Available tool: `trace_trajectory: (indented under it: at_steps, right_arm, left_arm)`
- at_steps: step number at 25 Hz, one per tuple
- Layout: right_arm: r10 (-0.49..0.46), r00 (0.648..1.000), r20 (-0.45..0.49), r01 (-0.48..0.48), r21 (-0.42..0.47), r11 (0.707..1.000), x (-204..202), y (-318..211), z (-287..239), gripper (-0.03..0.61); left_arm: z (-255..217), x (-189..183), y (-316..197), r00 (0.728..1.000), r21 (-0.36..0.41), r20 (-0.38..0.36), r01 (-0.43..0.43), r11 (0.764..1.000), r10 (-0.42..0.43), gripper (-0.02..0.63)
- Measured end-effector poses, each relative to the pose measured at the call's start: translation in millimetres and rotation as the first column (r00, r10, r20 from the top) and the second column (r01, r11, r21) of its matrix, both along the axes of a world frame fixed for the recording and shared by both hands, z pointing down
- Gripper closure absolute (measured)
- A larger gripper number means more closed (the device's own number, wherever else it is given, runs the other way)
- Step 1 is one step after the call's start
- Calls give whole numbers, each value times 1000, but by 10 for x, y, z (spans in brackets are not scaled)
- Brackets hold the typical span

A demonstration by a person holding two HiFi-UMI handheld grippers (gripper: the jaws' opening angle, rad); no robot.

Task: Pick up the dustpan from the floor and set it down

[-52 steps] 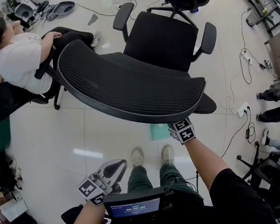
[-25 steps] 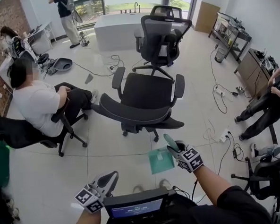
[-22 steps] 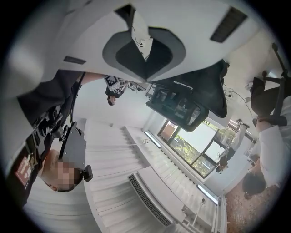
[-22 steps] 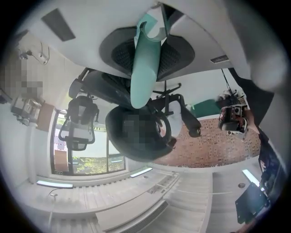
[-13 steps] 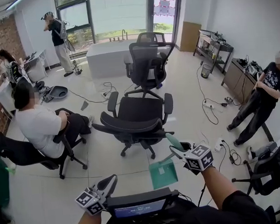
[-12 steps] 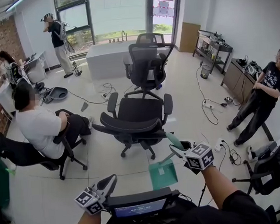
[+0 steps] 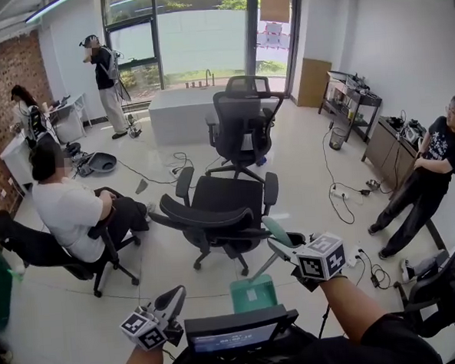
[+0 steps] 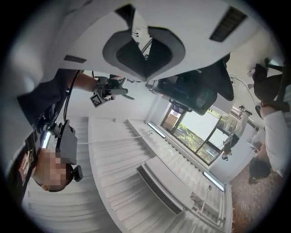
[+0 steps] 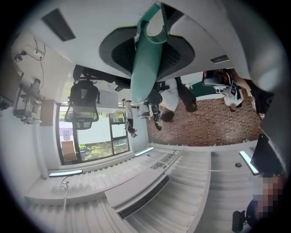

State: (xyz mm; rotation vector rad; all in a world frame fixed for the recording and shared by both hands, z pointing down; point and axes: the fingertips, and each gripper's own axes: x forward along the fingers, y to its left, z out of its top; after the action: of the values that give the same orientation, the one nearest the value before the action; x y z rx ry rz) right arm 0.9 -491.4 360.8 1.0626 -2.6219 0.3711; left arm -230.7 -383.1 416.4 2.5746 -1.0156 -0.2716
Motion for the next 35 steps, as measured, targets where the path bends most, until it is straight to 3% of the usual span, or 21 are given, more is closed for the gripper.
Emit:
trace_trajectory:
  at_steps: [9,24,35]
  right_arm:
    - [-56,998,13,56,32,998,-37,145,-121,453]
    - [-66,998,-7,66,28,997,-145,46,-13,453]
    - [-72,997,-32,73,8,997,-103,-254,772,453]
  left_arm:
    - [-54,7,104,996,-13,-23,91,996,-91,607]
    - [-95,-111,72,995,-4,-14,97,995,-97,606]
    - [315,17,-153,997,-64,10,76,995,-75,606]
